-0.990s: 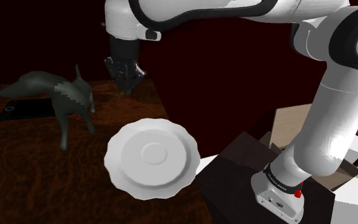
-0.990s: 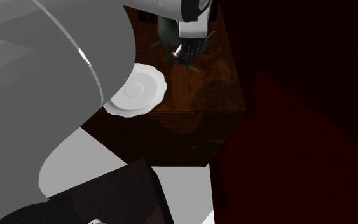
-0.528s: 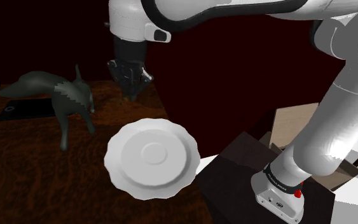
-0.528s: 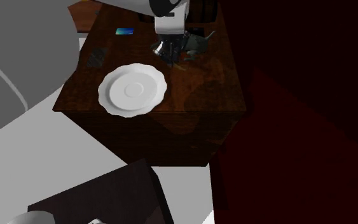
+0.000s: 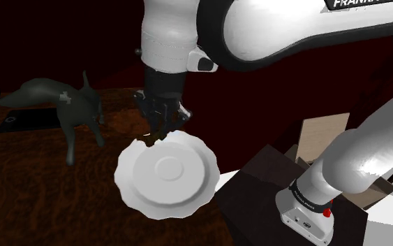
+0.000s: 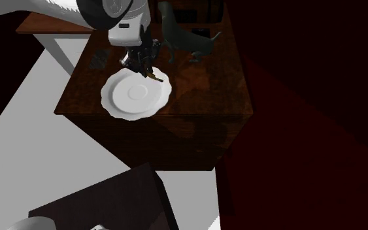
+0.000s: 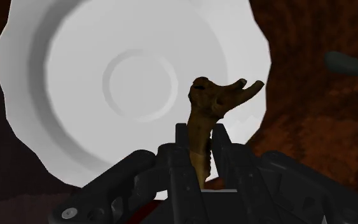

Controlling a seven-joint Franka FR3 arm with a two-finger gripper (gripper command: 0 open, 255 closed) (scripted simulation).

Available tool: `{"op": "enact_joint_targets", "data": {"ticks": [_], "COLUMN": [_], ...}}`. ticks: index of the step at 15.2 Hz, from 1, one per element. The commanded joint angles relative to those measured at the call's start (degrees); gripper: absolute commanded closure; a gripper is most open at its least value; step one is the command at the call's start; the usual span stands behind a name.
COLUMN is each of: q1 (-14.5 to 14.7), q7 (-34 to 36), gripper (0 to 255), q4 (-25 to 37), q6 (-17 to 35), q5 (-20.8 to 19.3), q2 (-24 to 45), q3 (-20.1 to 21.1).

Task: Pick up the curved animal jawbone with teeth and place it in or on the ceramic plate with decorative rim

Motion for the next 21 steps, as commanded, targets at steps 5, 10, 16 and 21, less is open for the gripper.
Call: {"op": "enact_joint_targets", "data": {"ticks": [5, 10, 16, 21], "q1": [2.7, 2.8, 2.7, 2.7], "q7": [1.4, 1.5, 2.0, 2.0], "gripper": [255, 255, 255, 255], "q4": [-6.2, -9.5, -12.6, -12.6], "q6": [1.0, 4.9, 9.0, 9.0], "q5": [5.5, 5.3, 4.8, 4.8], "q2": [-7.2, -6.5, -5.3, -5.3], "q3": [0.8, 1.5, 2.4, 2.4]}}
